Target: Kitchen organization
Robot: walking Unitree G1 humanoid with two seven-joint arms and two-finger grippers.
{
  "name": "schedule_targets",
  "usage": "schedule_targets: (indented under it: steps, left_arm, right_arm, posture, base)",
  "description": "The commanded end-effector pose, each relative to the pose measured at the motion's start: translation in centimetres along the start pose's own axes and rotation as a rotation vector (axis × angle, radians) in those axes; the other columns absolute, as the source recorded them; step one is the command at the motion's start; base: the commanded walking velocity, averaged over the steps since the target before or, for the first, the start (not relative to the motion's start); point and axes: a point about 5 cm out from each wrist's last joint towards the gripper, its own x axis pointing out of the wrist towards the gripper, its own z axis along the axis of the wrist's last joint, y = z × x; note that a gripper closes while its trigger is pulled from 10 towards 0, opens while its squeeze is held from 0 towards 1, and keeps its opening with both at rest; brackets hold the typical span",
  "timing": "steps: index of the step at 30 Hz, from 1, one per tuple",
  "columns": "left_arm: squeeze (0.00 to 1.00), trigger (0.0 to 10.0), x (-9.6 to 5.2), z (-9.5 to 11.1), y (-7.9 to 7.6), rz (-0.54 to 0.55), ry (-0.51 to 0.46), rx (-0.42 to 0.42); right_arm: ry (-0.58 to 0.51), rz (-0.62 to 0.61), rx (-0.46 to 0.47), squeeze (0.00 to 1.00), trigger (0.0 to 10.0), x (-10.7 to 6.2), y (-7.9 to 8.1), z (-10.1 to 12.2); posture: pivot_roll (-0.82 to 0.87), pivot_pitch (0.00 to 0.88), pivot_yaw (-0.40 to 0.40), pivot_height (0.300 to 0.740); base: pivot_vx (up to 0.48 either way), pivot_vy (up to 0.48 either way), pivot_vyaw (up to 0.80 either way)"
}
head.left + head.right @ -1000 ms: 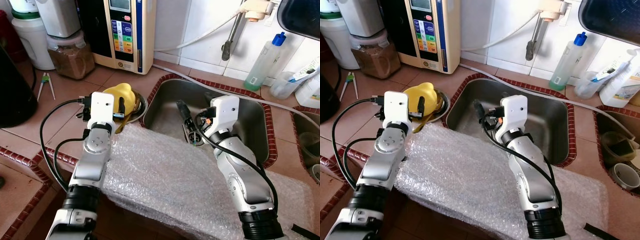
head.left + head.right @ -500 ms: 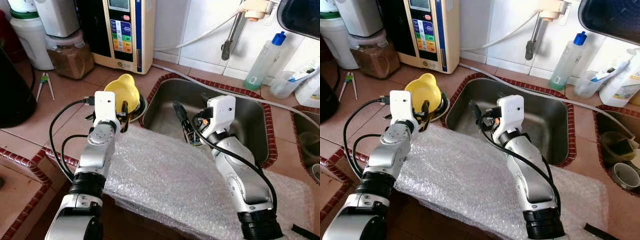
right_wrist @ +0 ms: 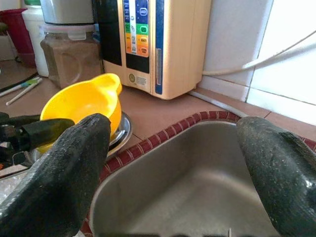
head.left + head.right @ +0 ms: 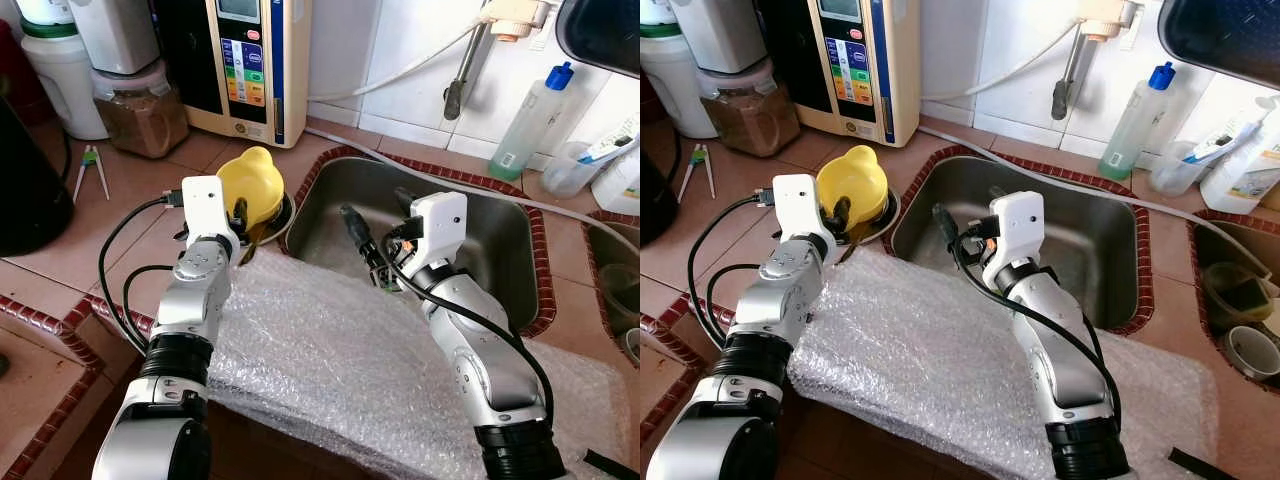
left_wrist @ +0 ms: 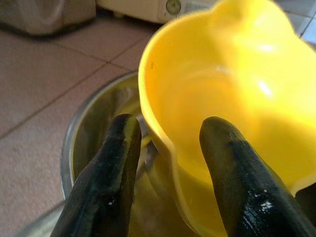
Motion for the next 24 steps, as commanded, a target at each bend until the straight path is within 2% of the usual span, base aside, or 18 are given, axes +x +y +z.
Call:
schedule_targets:
  steps: [1, 4, 6, 11, 12, 15, 18, 22, 24]
  left_arm:
    - [0.0, 0.0, -0.3, -0.5, -0.1, 0.002, 0.024, -0.022]
    - [0.0, 0.0, -0.5, -1.0, 0.2, 0.012, 0.036, -0.023]
    - [0.0, 0.0, -1.4, -2.0, 0.9, 0.028, 0.061, -0.041]
    - [0.0, 0.0, -2.6, -3.0, 2.8, 0.09, 0.068, -0.054]
    - [0.0, 0.0, -2.6, -3.0, 2.8, 0.09, 0.068, -0.054]
    - [0.0, 0.0, -3.9, -3.9, 3.6, 0.113, 0.07, -0.05]
    - [0.0, 0.0, -4.3, -4.4, 3.6, 0.121, 0.084, -0.055]
    - [0.0, 0.0, -4.7, -4.9, 3.5, 0.119, 0.084, -0.043]
    - [0.0, 0.0, -4.8, -5.1, 3.1, 0.09, 0.084, -0.021]
  right_arm:
    - [-0.013, 0.001, 0.0, 0.0, 10.0, -0.5, -0.3, 0.4]
    - [-0.004, 0.002, -0.002, 0.0, 10.0, -0.6, -0.3, 0.2]
    - [0.007, 0.016, 0.031, 0.0, 10.0, -1.0, 0.2, 0.1]
    - [0.05, 0.06, 0.058, 0.0, 10.0, -1.2, 1.2, -0.9]
    - [0.05, 0.06, 0.058, 0.0, 10.0, -1.2, 1.2, -0.9]
    - [0.063, 0.083, 0.078, 0.0, 10.0, -1.8, 2.3, -1.5]
    - [0.076, 0.075, 0.114, 0.0, 10.0, -1.6, 2.2, -1.8]
    - [0.089, 0.066, 0.106, 0.0, 10.0, -1.8, 2.1, -2.4]
    - [0.083, 0.022, 0.117, 0.0, 10.0, -1.9, 1.7, -2.4]
  posture:
    - [-0.11, 0.069, -0.03, 0.74]
    - [-0.11, 0.062, -0.034, 0.74]
    - [-0.12, 0.049, -0.027, 0.74]
    - [-0.11, 0.032, -0.022, 0.74]
    - [-0.11, 0.032, -0.022, 0.74]
    - [-0.07, 0.06, -0.028, 0.74]
    - [-0.05, 0.062, -0.022, 0.74]
    - [-0.06, 0.062, 0.006, 0.74]
    - [-0.07, 0.051, 0.013, 0.74]
  base:
    - [0.0, 0.0, 0.0]
    - [0.0, 0.0, 0.0]
    - [0.0, 0.0, 0.0]
    - [0.0, 0.0, 0.0]
    - [0.0, 0.0, 0.0]
    - [0.0, 0.0, 0.0]
    - [0.0, 0.0, 0.0]
    - [0.0, 0.0, 0.0]
    - [0.0, 0.0, 0.0]
